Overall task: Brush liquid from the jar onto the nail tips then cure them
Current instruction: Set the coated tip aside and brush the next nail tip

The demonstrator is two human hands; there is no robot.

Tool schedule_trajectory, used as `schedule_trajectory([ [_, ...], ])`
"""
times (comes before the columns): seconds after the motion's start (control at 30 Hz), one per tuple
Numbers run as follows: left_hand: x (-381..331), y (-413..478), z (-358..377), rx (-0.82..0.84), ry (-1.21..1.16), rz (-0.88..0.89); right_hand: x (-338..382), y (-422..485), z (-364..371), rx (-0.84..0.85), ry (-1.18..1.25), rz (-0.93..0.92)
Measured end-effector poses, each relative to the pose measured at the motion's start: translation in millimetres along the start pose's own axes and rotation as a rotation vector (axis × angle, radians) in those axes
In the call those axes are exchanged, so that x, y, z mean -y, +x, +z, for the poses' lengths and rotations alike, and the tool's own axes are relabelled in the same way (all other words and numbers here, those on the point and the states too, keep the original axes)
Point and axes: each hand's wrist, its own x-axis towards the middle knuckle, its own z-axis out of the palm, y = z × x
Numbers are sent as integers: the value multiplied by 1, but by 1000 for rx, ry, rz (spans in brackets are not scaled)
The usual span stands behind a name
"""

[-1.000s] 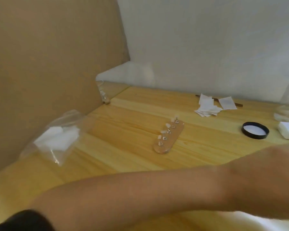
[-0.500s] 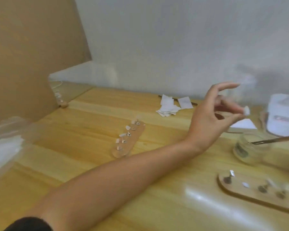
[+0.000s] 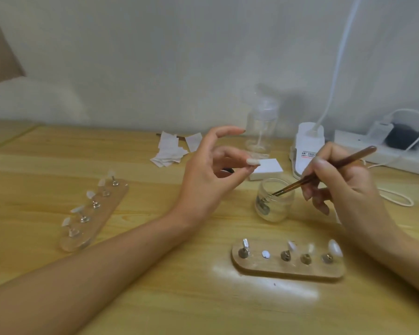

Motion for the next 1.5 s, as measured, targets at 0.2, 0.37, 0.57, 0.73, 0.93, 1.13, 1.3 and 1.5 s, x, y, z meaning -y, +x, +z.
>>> schedule_trajectory([
  [0.2, -2, -1, -2, 48, 61, -47, -7, 0, -7, -85, 148, 114],
  [0.37, -2, -3, -1, 61, 108, -49, -12, 3, -12, -206, 389, 221],
  [0.57, -1, -3, -2, 91, 188, -14, -10, 5, -12, -252, 456, 289],
  [0.73, 3, -3, -3, 99, 217, -1, -10, 3, -13, -197, 440, 249],
  [0.93, 3, -3, -3, 124, 218, -1, -11, 4, -12, -136, 417, 213],
  [1.13, 0, -4, -2, 139, 248, 6, -12, 3, -12, -80, 371, 195],
  [1.3, 1, -2, -2, 136, 258, 14, -13, 4, -13, -168, 372, 236],
  [1.5, -1, -2, -2, 140, 316, 65, -11, 3, -12, -104, 337, 217],
])
